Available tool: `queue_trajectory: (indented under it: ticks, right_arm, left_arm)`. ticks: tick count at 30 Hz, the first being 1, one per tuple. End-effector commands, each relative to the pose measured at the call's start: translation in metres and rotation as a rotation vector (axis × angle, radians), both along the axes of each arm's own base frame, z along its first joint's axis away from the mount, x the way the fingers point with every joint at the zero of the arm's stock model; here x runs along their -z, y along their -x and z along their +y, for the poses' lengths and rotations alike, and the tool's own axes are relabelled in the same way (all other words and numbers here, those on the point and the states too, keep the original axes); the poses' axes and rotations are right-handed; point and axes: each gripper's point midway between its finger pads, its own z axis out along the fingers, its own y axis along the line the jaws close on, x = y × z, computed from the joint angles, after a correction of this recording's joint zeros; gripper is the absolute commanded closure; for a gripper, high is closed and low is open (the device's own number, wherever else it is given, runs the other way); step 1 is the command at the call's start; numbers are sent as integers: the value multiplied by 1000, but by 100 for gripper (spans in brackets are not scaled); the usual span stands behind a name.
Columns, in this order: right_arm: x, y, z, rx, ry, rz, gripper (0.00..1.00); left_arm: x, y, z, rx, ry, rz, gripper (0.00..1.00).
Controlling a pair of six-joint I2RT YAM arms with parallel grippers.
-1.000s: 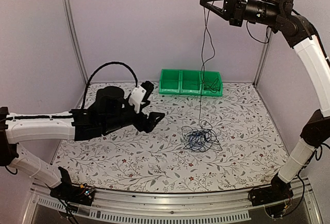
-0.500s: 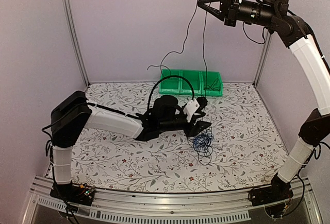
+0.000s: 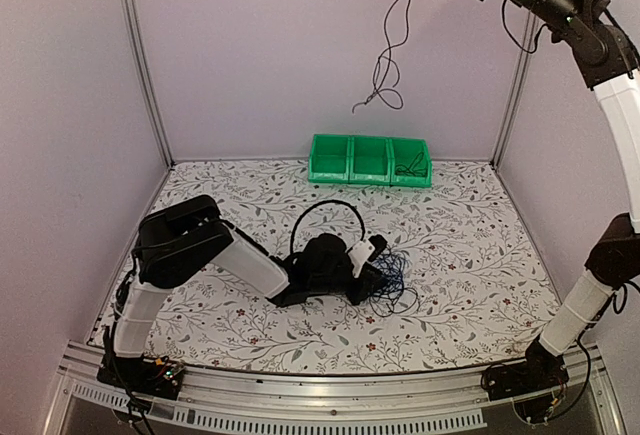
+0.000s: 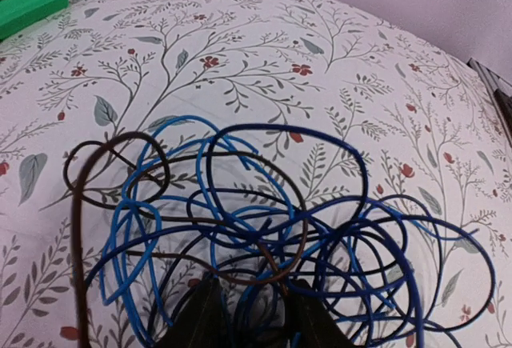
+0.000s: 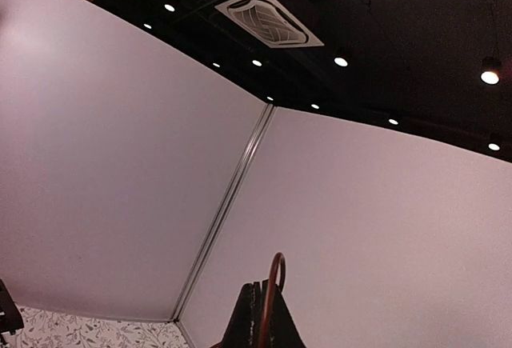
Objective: Untangle the cables
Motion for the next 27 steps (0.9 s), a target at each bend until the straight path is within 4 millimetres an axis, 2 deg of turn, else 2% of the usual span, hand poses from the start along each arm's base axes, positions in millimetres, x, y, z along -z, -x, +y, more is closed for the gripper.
queue_trajectory:
  ticks: [1, 3, 5, 10, 14, 16, 19, 21, 23, 27]
  right_arm:
    - [-53, 28, -38, 142, -107, -214, 100]
    - [-52, 26, -39, 178, -82, -257, 100]
    - [-42, 12, -34, 214, -47, -257, 100]
    - [4, -29, -22, 277, 33, -182, 100]
    - [41, -64, -25, 327, 81, -98, 100]
    - [62, -90, -34, 365, 100, -34, 100]
    - [95, -134, -53, 410, 103, 93, 100]
    - [117, -163, -65, 434, 96, 172, 100]
    - [132, -186, -78, 464, 82, 231, 100]
    - [162, -226, -93, 539, 85, 288, 100]
  left_arm:
    - [7, -13, 21, -87, -61, -16, 68]
    - [-10, -15, 23, -86, -61, -46, 68]
    - [-39, -14, 22, -75, -28, -84, 64]
    - [-130, -14, 29, -95, 91, -177, 46]
    - [-189, -8, 32, -60, 193, -163, 31]
    - [-203, -8, 29, -51, 177, -121, 30]
    - [-212, -18, 42, -151, 131, -79, 30]
    - [-216, -18, 58, -204, 127, -79, 30]
    - [-217, -17, 79, -260, 123, -83, 30]
    - [-214, -11, 113, -329, 83, -82, 30]
